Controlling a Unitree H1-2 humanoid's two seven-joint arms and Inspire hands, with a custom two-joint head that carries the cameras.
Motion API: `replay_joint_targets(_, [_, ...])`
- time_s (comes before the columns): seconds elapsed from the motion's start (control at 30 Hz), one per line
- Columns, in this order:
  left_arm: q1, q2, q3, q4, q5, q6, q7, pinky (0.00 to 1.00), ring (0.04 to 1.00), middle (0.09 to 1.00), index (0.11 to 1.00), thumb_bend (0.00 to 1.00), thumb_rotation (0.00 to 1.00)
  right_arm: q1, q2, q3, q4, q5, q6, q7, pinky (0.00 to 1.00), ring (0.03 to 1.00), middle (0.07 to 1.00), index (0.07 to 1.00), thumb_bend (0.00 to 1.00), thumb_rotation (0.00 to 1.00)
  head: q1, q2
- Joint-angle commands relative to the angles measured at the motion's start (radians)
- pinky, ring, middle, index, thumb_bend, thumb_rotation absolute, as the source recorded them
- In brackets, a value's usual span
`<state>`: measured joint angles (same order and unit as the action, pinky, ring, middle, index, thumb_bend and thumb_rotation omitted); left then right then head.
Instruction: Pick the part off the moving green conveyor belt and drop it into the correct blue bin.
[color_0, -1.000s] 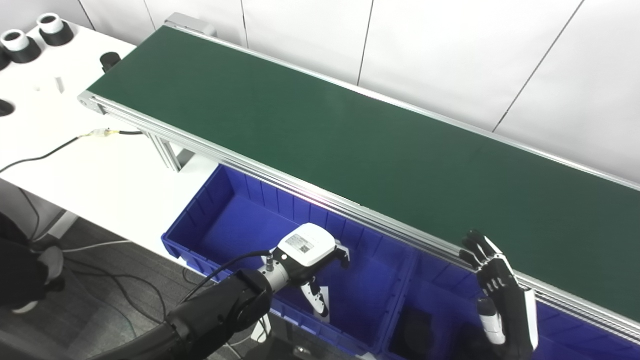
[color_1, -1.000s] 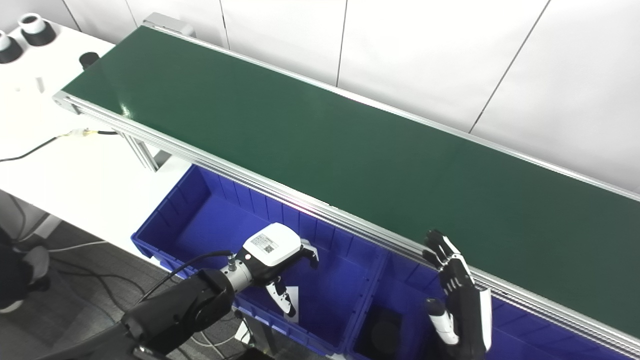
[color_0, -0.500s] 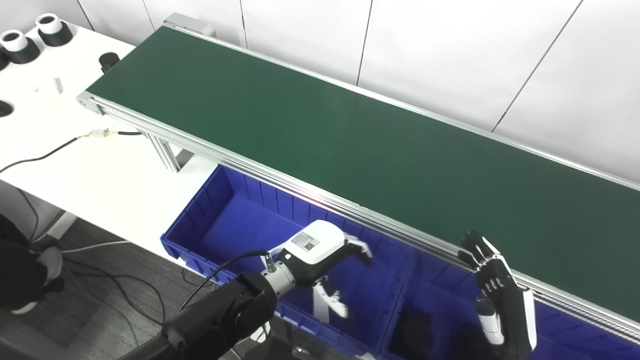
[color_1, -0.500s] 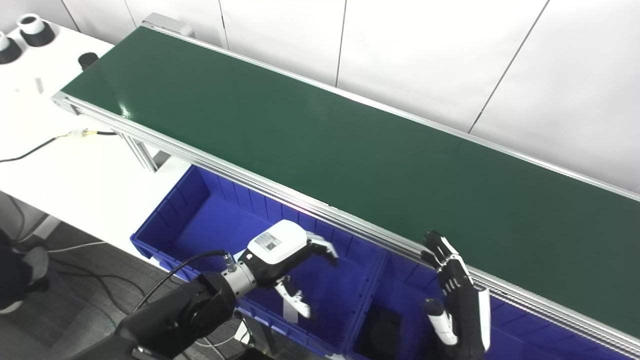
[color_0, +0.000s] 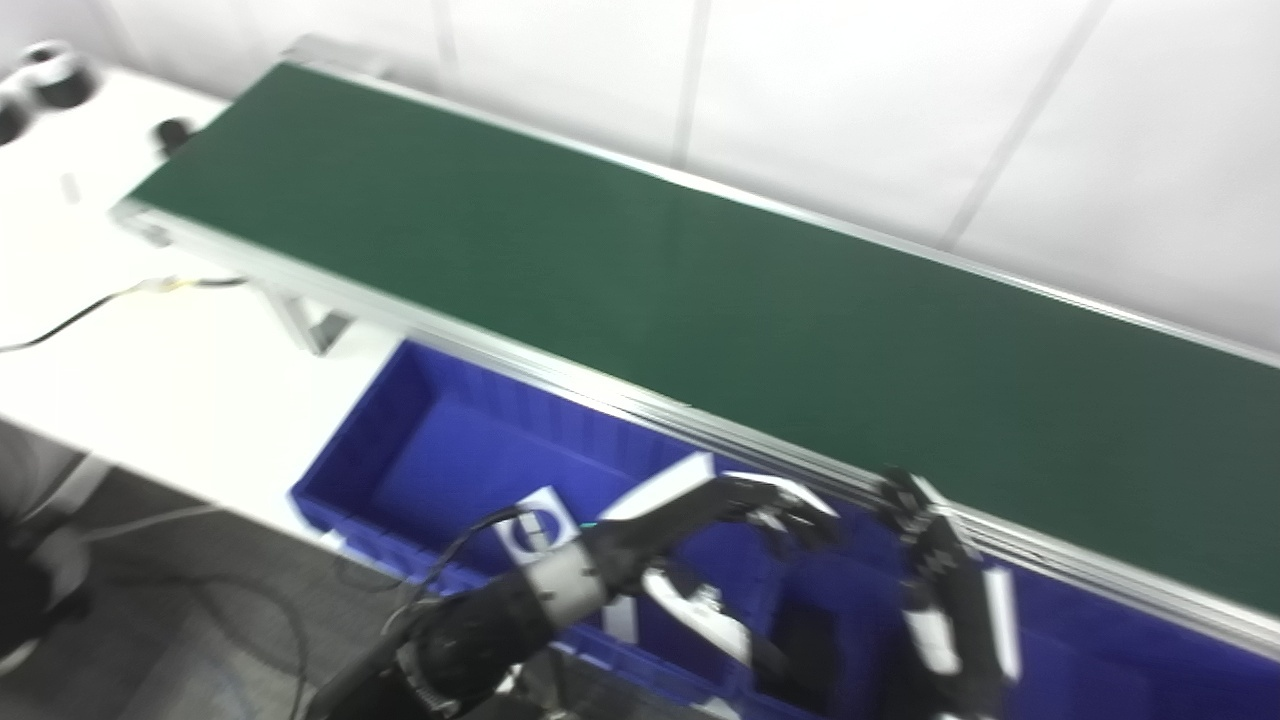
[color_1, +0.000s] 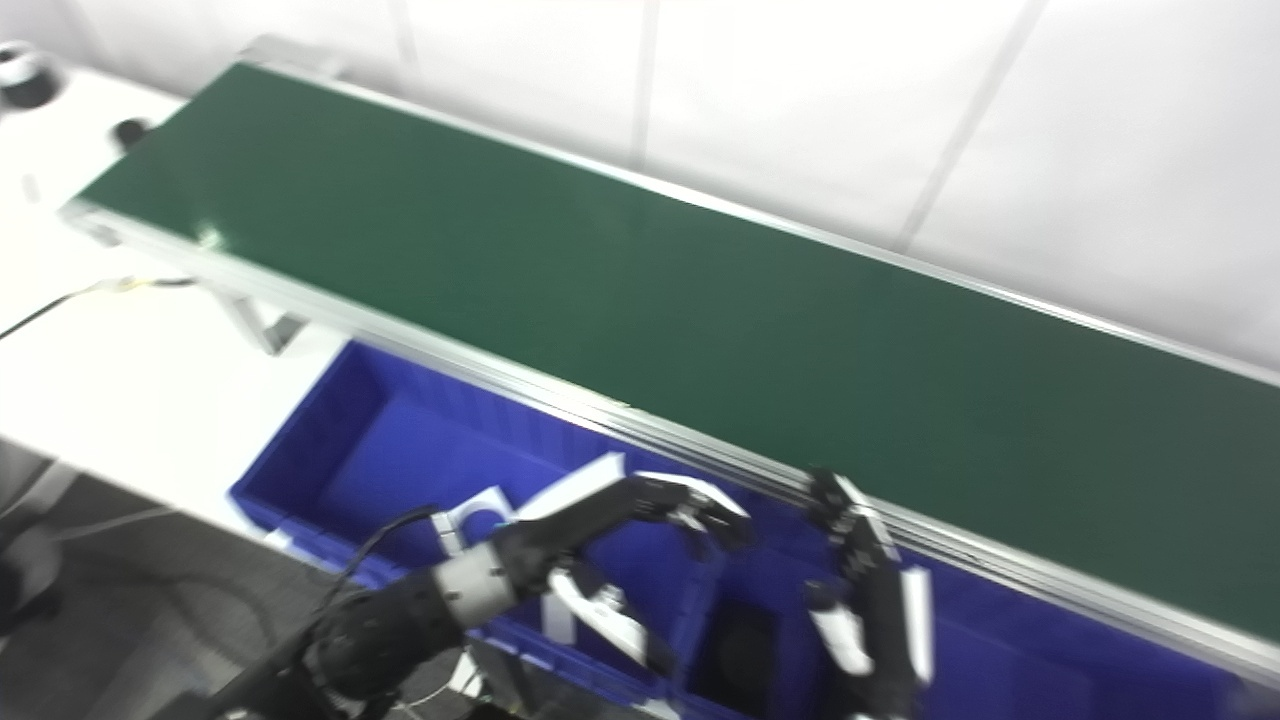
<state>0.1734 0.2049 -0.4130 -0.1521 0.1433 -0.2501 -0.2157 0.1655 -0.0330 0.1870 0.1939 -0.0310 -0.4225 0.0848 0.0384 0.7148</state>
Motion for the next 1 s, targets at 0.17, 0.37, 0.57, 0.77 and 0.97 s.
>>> replay_joint_targets(0.17, [-0.034, -0.05, 0.052, 0.186, 0.012, -0.22, 0.11, 0.77, 0.845, 0.868, 0.83, 0.93, 0.78, -0.033, 0.08, 0.032, 0.06, -0.051, -0.047, -0.134, 0.86, 0.867, 0.881, 0.892, 0.88, 0.92, -0.167, -0.064])
replay_joint_targets(0.37, [-0.052, -0.024, 0.036, 0.219, 0.002, -0.22, 0.169, 0.81, 0.883, 0.904, 0.887, 0.95, 0.8, -0.049, 0.096, 0.082, 0.096, -0.067, -0.047, -0.203, 0.88, 0.88, 0.894, 0.902, 0.88, 0.94, -0.257, -0.084])
replay_joint_targets(0.57, [-0.05, 0.007, 0.018, 0.229, -0.033, -0.22, 0.165, 0.82, 0.889, 0.905, 0.891, 0.94, 0.76, -0.063, 0.101, 0.129, 0.119, -0.071, -0.047, -0.255, 0.87, 0.881, 0.9, 0.902, 0.89, 0.94, -0.294, -0.098])
replay_joint_targets(0.77, [-0.048, 0.028, -0.005, 0.235, -0.031, -0.22, 0.177, 0.81, 0.881, 0.9, 0.891, 0.94, 0.76, -0.067, 0.093, 0.157, 0.127, -0.072, -0.047, -0.29, 0.87, 0.877, 0.897, 0.896, 0.88, 0.93, -0.3, -0.114])
replay_joint_targets(0.97, [-0.049, 0.049, -0.011, 0.245, -0.04, -0.22, 0.174, 0.77, 0.866, 0.901, 0.897, 0.96, 0.78, -0.076, 0.092, 0.187, 0.145, -0.078, -0.047, -0.322, 0.84, 0.876, 0.89, 0.89, 0.89, 0.94, -0.357, -0.134])
